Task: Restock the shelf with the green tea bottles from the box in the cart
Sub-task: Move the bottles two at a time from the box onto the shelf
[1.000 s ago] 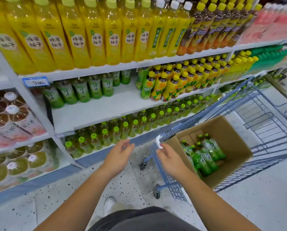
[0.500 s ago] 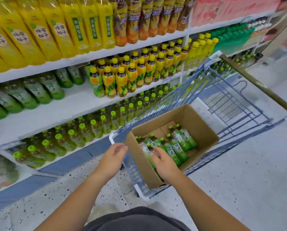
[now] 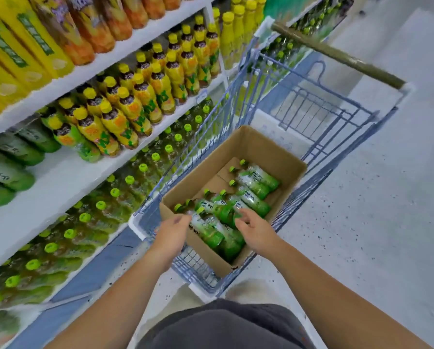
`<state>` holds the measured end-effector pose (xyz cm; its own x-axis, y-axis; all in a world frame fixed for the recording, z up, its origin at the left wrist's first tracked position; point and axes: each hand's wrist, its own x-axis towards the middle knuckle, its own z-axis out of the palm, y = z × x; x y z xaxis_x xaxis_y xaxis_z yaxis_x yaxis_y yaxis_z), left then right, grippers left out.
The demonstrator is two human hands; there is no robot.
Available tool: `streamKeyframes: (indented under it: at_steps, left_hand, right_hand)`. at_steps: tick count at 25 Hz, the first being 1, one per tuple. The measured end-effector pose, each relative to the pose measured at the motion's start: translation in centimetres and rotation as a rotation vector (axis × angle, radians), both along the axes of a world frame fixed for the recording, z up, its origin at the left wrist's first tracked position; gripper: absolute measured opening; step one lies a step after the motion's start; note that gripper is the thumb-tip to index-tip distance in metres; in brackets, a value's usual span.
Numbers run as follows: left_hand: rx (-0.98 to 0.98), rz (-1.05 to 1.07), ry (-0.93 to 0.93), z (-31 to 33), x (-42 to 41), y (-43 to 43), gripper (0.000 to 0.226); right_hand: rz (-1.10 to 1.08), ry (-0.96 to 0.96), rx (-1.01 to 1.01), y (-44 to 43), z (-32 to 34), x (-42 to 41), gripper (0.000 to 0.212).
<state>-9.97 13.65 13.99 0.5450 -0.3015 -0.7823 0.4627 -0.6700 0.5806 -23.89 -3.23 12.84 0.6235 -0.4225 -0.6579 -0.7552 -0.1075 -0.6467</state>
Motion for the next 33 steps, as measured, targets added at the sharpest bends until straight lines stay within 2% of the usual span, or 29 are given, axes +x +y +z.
streamKeyframes:
  at_steps: [1, 4, 8, 13, 16, 18, 23, 26, 30, 33]
  left_hand:
    - [0.007, -0.036, 0.032, -0.7, 0.4, -1.1, 0.033]
    - [0.054, -0.034, 0.067, -3.5, 0.8, -3.8, 0.062]
    - [0.102, 0.216, 0.196, -5.9, 0.2, -7.1, 0.083]
    - [0.140, 0.484, 0.222, -11.0, -0.9, -10.2, 0.078]
    - [0.249, 0.549, 0.139, -14.4, -1.2, -11.1, 0.073]
    - [0.349, 0.524, 0.061, -16.3, -1.3, -11.5, 0.073]
    - [0.564, 0.061, -0.174, -18.6, -2.9, -11.8, 0.104]
    - [0.684, -0.081, -0.255, -19.7, -3.1, -11.9, 0.114]
    - [0.670, -0.091, -0.368, -20.2, -3.8, -11.6, 0.111]
    - [0.481, 0.072, -0.382, -19.9, -4.2, -11.1, 0.113]
  right_hand:
    - [-0.029, 0.010, -0.003, -0.2, -0.6, -0.1, 0.055]
    - [-0.039, 0.037, -0.005, -1.1, -2.3, -0.3, 0.055]
    - [0.026, 0.097, -0.005, -3.6, -5.2, 1.5, 0.056]
    - [0.239, 0.157, -0.021, -7.7, -10.2, 6.3, 0.055]
    - [0.345, 0.187, -0.028, -9.3, -14.4, 9.4, 0.058]
    - [0.415, 0.230, -0.051, -9.8, -17.3, 11.1, 0.058]
    - [0.536, 0.336, -0.096, -9.3, -22.5, 13.3, 0.050]
    - [0.474, 0.359, -0.098, -8.9, -24.8, 13.3, 0.056]
    - [0.374, 0.371, 0.016, -9.6, -25.2, 13.1, 0.074]
    - [0.412, 0.409, 0.022, -11.5, -24.2, 13.3, 0.084]
